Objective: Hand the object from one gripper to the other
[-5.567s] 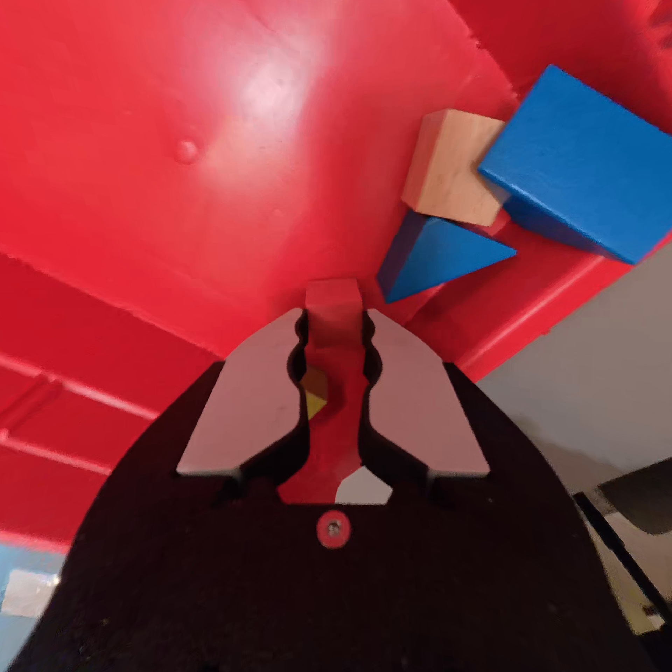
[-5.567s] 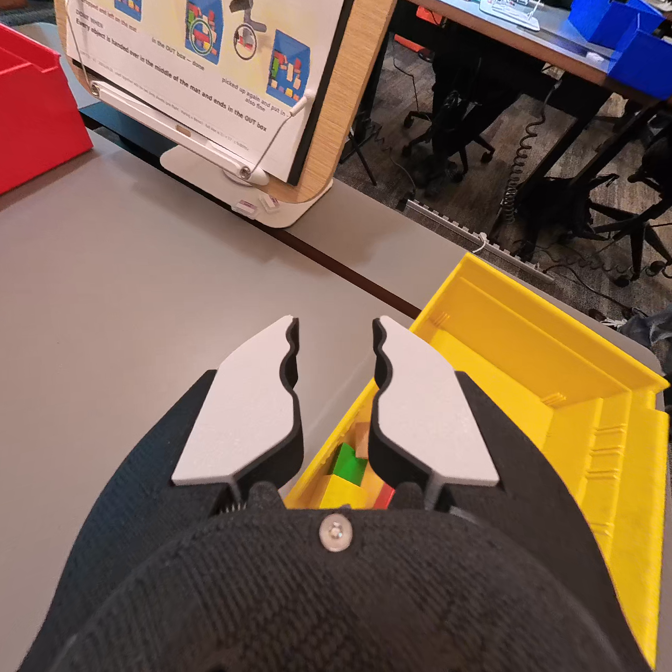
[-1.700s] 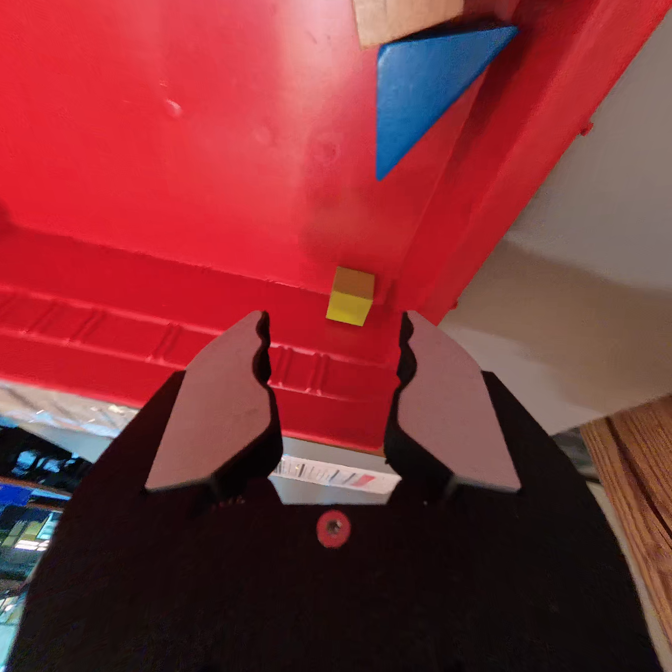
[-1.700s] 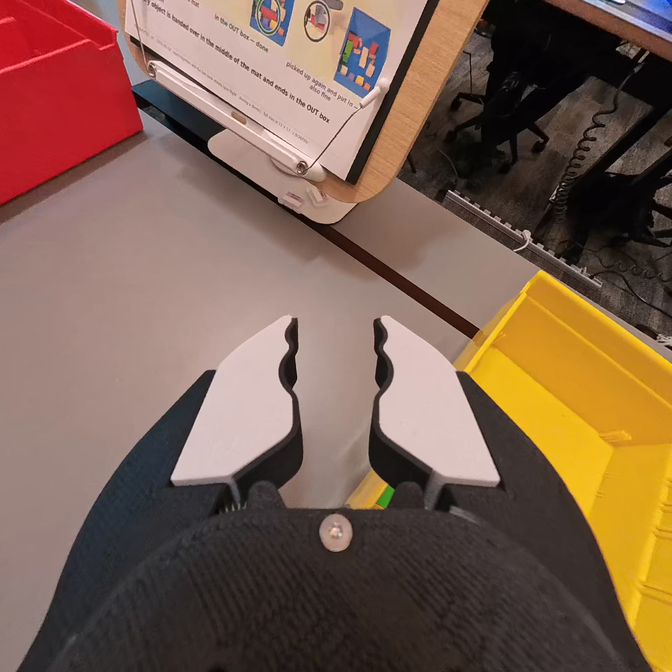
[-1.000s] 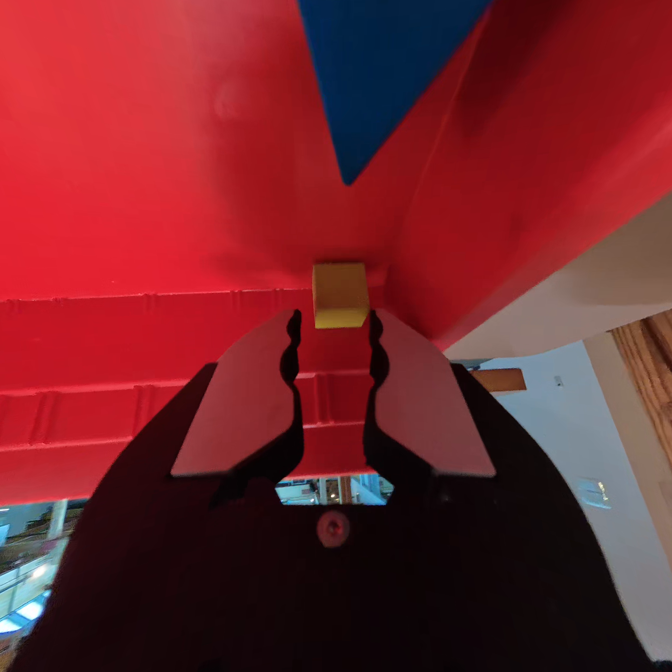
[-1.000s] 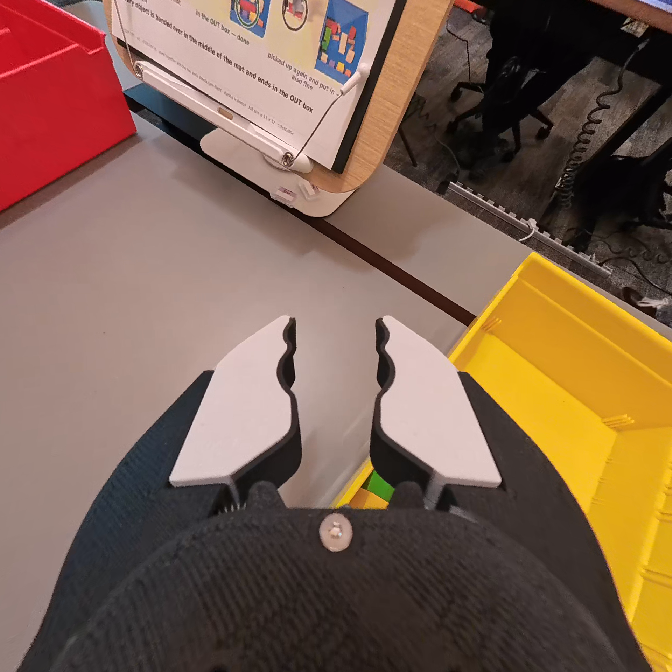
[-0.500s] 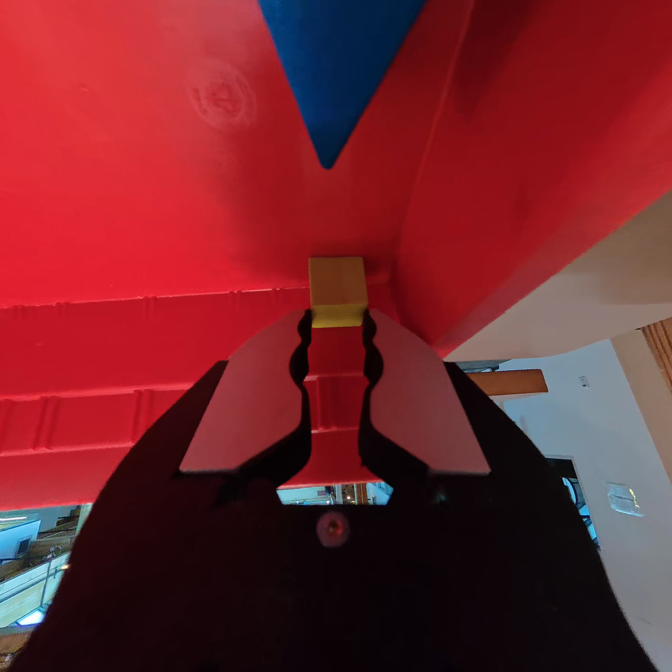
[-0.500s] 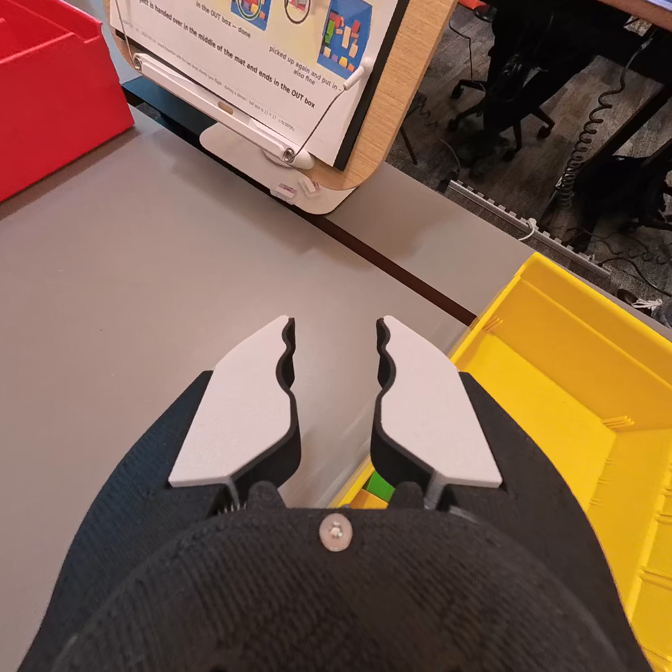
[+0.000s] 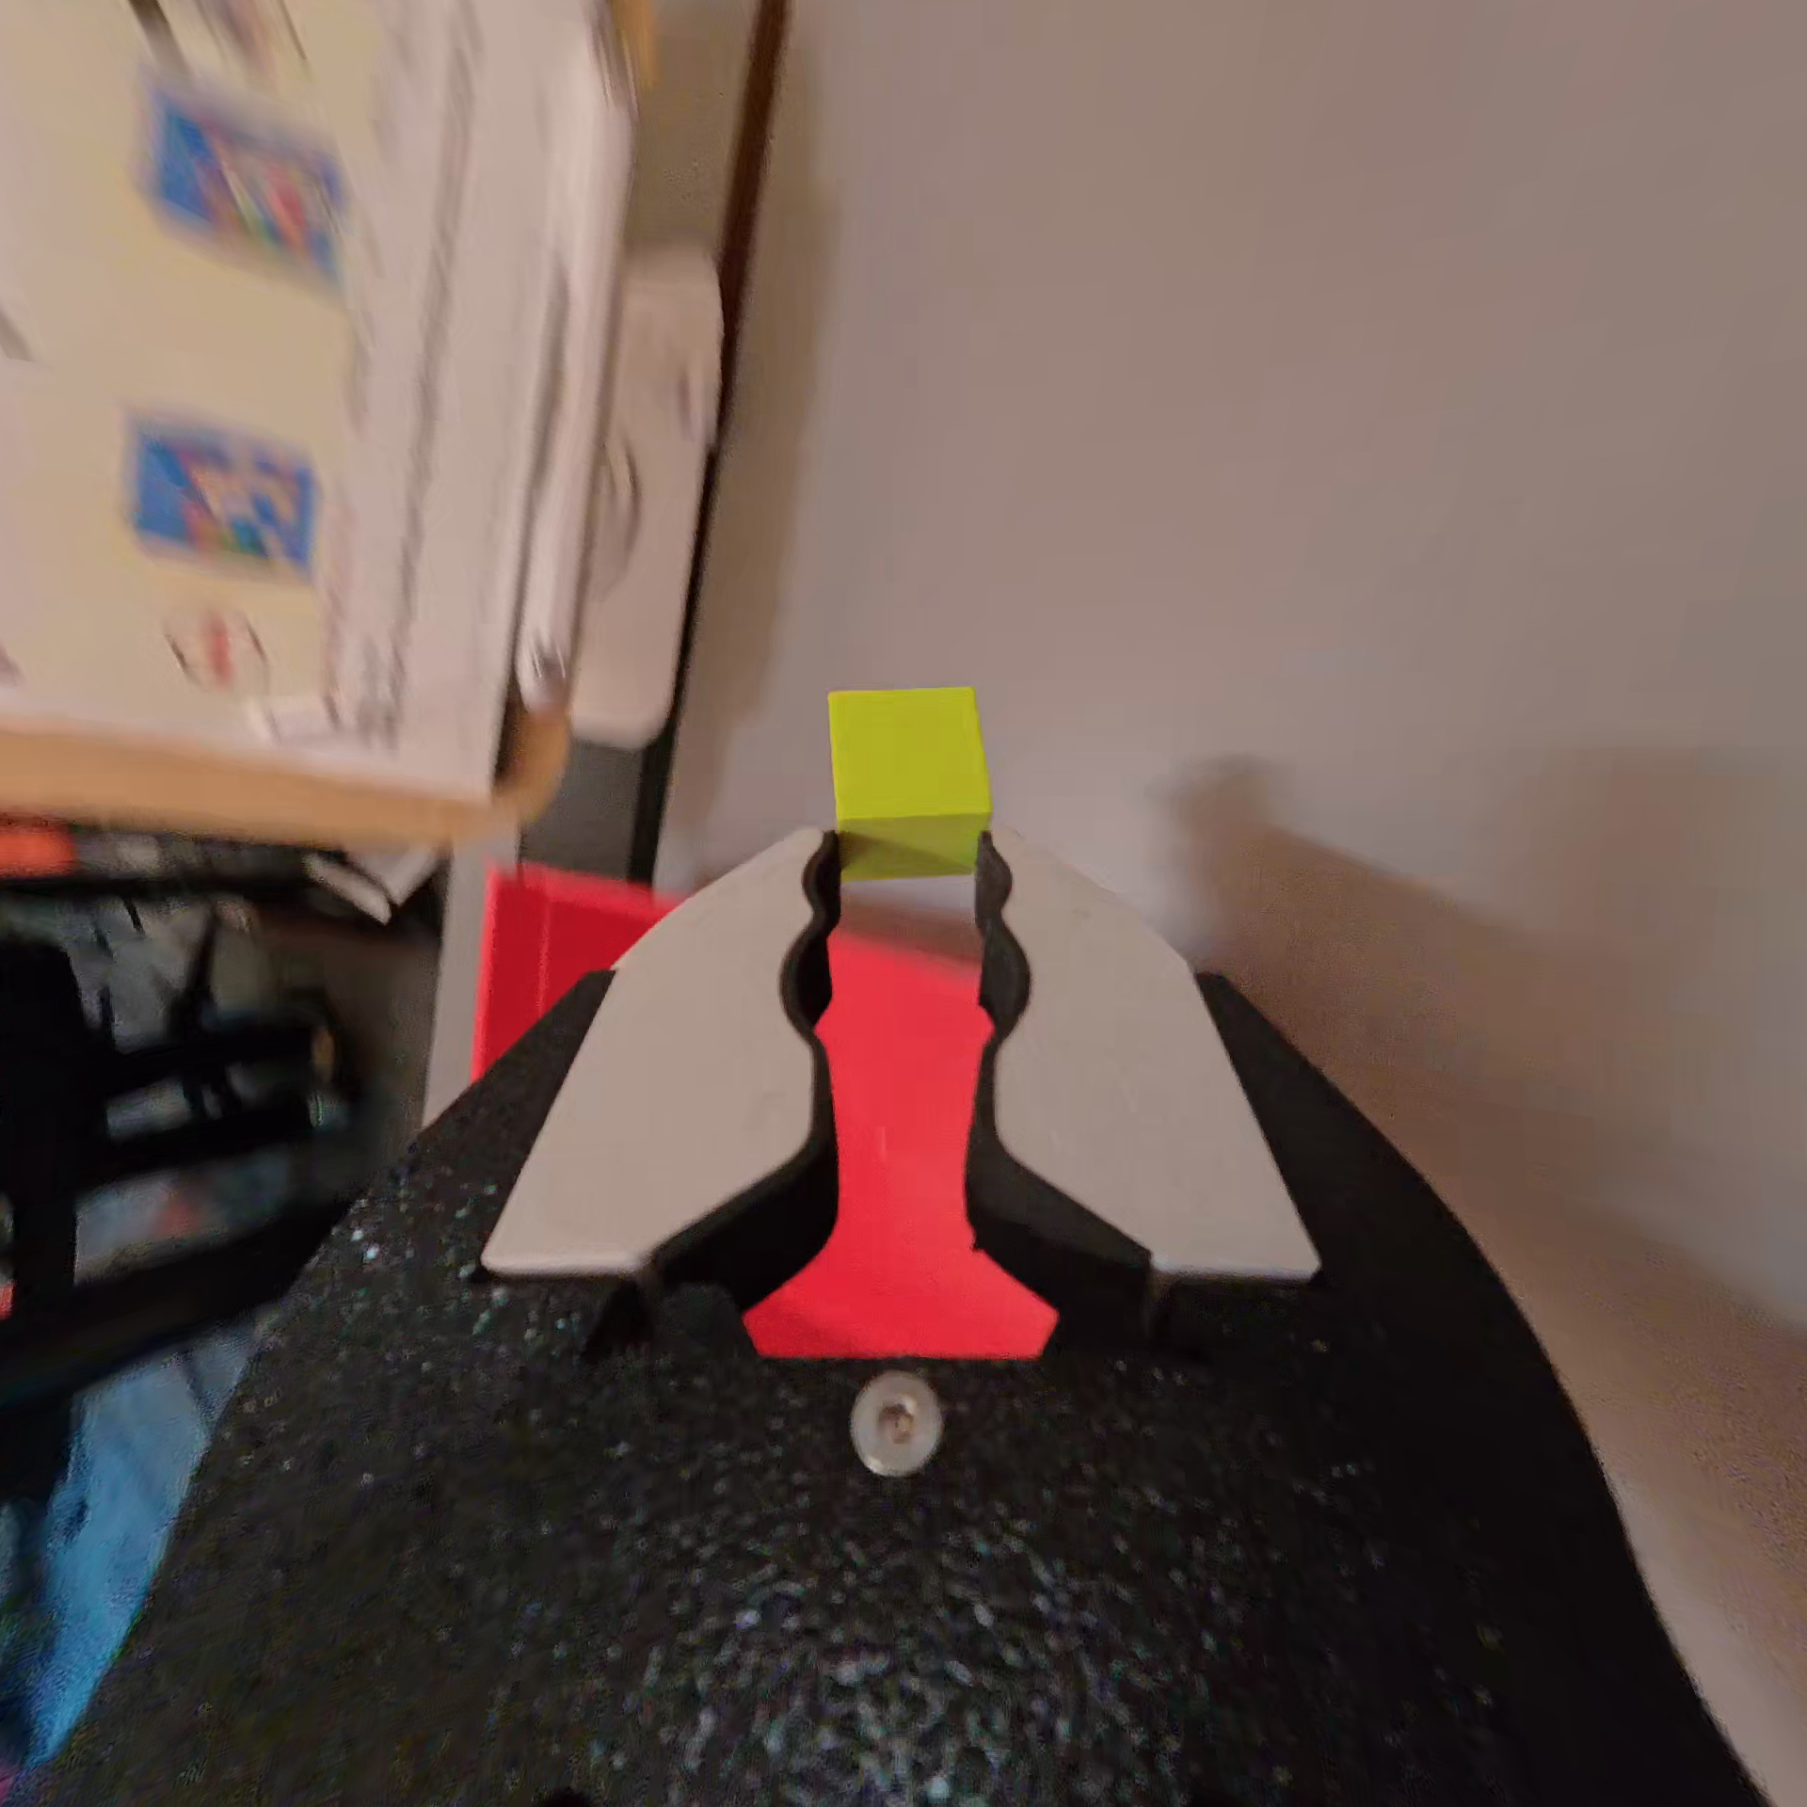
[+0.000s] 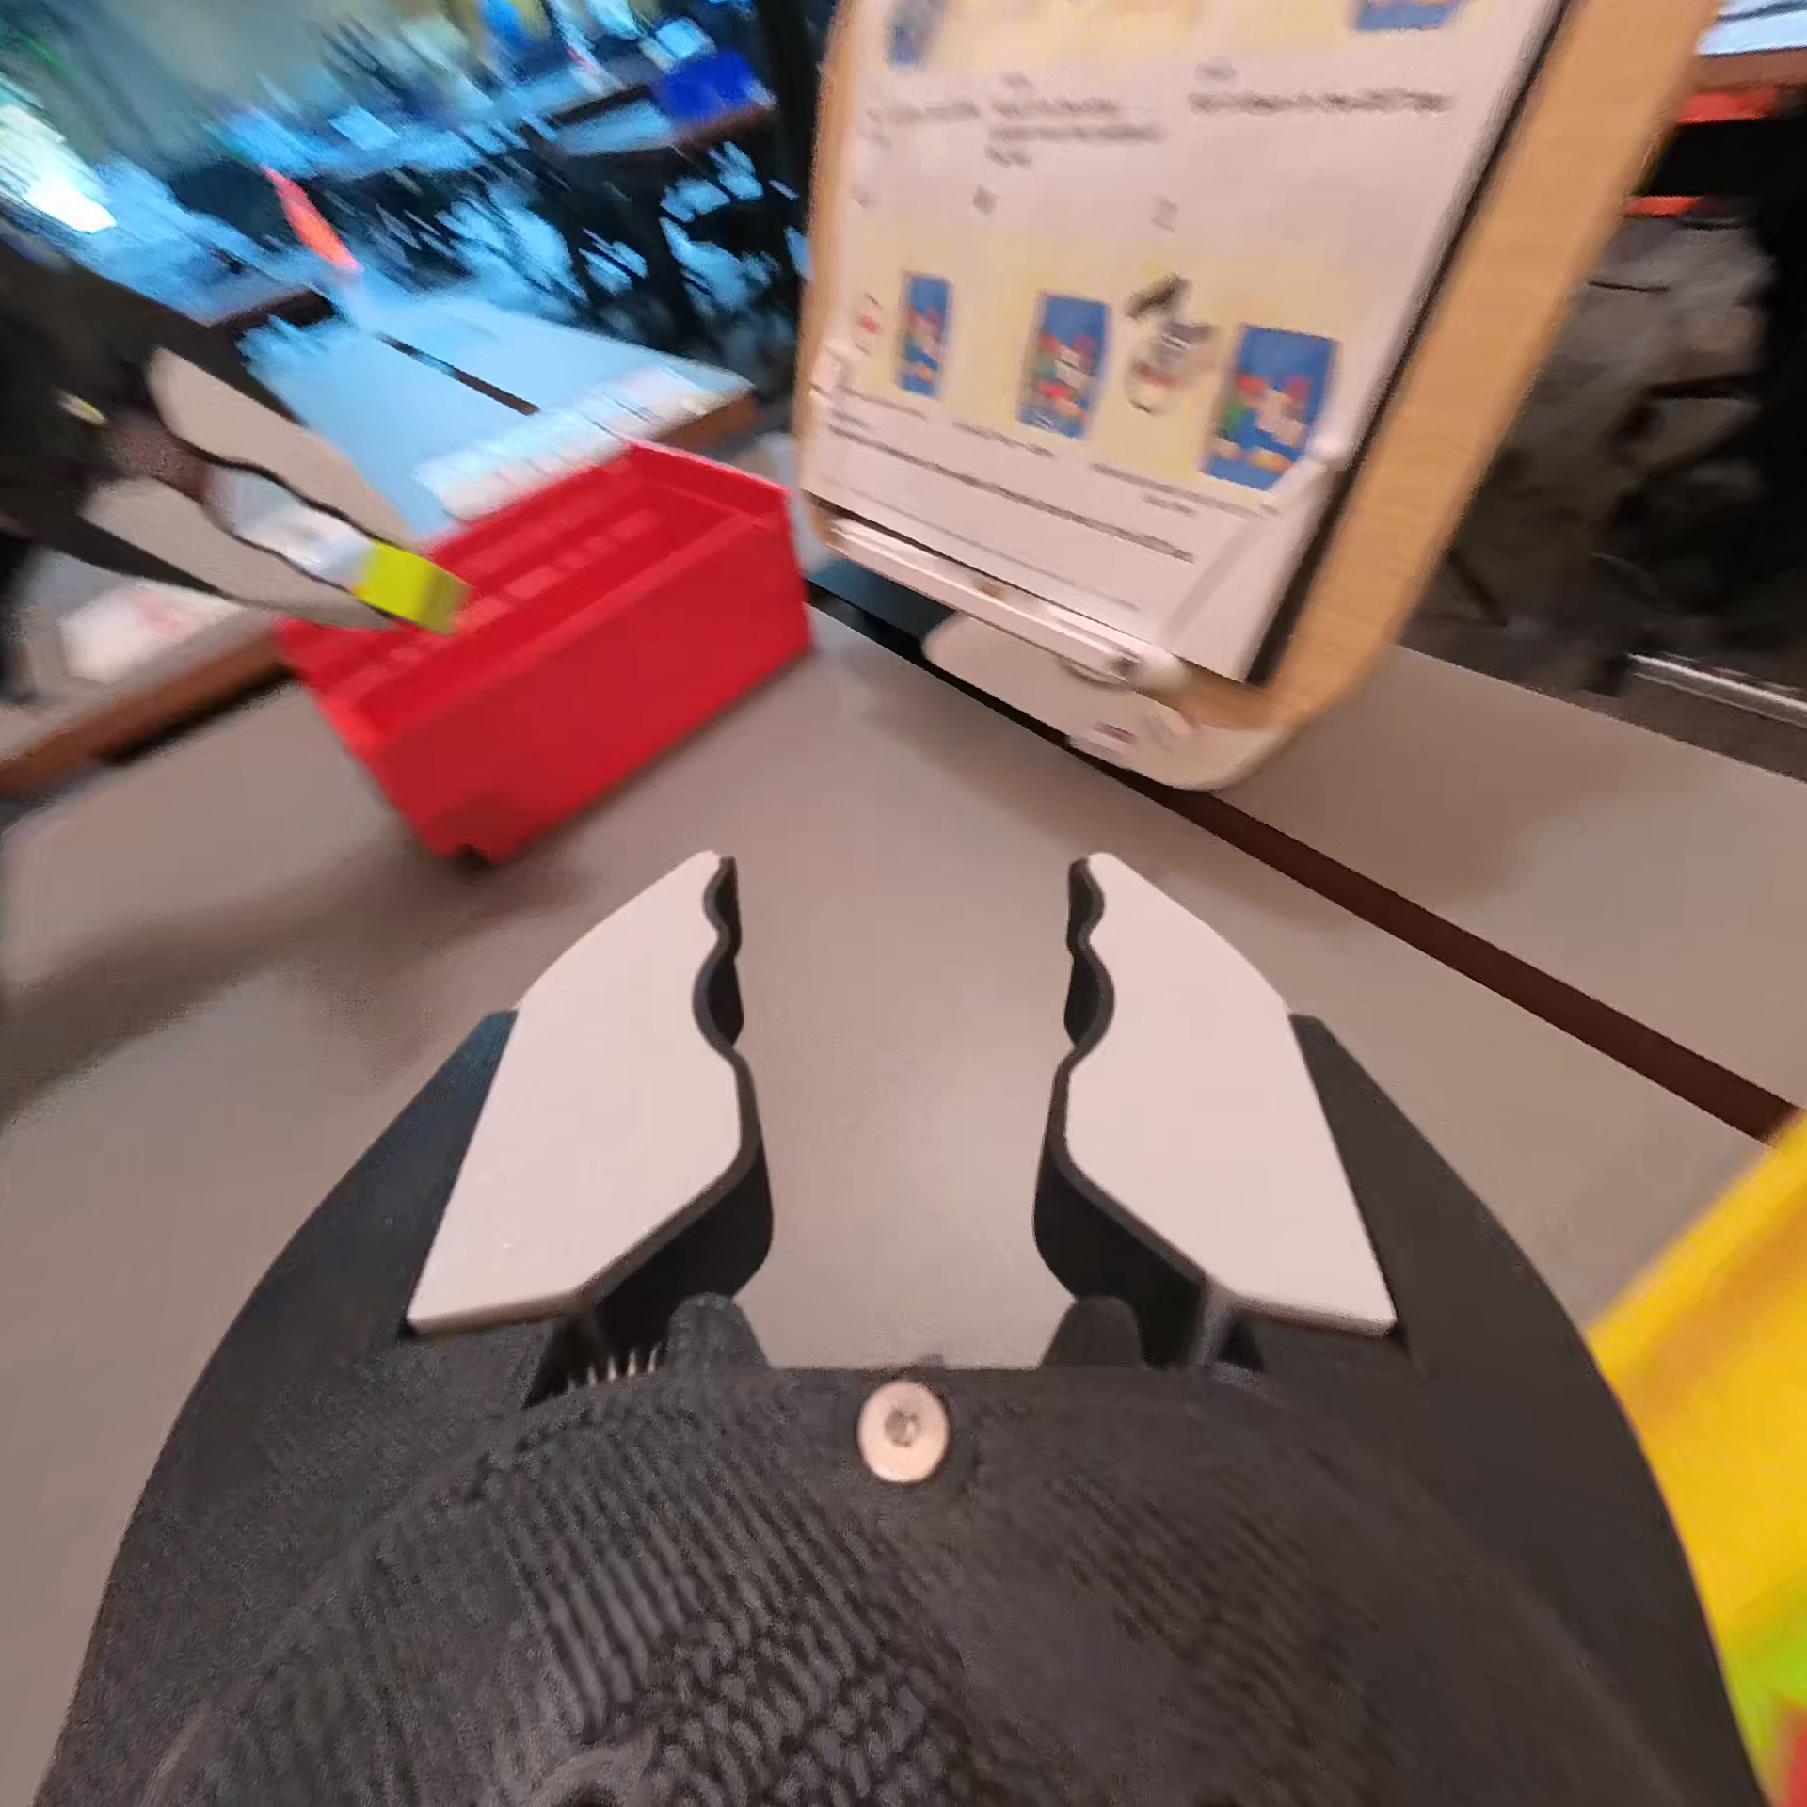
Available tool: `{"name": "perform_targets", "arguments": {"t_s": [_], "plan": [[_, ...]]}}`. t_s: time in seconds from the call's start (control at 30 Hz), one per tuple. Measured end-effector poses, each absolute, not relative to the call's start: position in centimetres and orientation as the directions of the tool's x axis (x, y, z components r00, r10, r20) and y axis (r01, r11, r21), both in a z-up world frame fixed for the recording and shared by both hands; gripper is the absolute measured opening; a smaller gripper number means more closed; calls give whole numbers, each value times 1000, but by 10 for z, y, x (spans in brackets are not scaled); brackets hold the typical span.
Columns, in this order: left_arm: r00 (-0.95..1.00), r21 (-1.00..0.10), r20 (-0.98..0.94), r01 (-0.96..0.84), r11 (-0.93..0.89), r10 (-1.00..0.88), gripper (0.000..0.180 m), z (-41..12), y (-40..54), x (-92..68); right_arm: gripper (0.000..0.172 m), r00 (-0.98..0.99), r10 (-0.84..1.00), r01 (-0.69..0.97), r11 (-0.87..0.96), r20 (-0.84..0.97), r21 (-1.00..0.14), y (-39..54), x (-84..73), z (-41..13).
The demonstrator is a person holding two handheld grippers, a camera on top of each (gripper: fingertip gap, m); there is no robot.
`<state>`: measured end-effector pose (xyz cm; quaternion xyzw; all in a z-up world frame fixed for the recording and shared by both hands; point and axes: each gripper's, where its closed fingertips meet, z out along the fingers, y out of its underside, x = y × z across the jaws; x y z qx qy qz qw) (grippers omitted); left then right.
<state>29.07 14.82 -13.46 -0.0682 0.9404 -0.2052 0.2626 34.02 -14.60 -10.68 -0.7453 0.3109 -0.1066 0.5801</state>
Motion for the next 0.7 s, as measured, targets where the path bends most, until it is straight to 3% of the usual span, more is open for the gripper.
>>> {"name": "perform_targets", "arguments": {"t_s": [0.13,0.3,0.47,0.7], "plan": [[-833,-644,-506,193,740,-224,25,-103,58,276,70,860,-366,-384,-6,-355,-923,-112,314,-84],[-812,-740,-536,322,590,-230,26,-91,-11,271,72,876,-225,-427,53,-427,-903,-99,298,-71],[-789,-754,-568,388,529,-231,26,-95,-38,270,73,884,-150,-440,52,-443,-896,-94,291,-70],[-757,-689,-630,444,572,-171,26,-103,-40,269,70,865,-62,-498,13,-498,-867,-77,282,-80]]}}
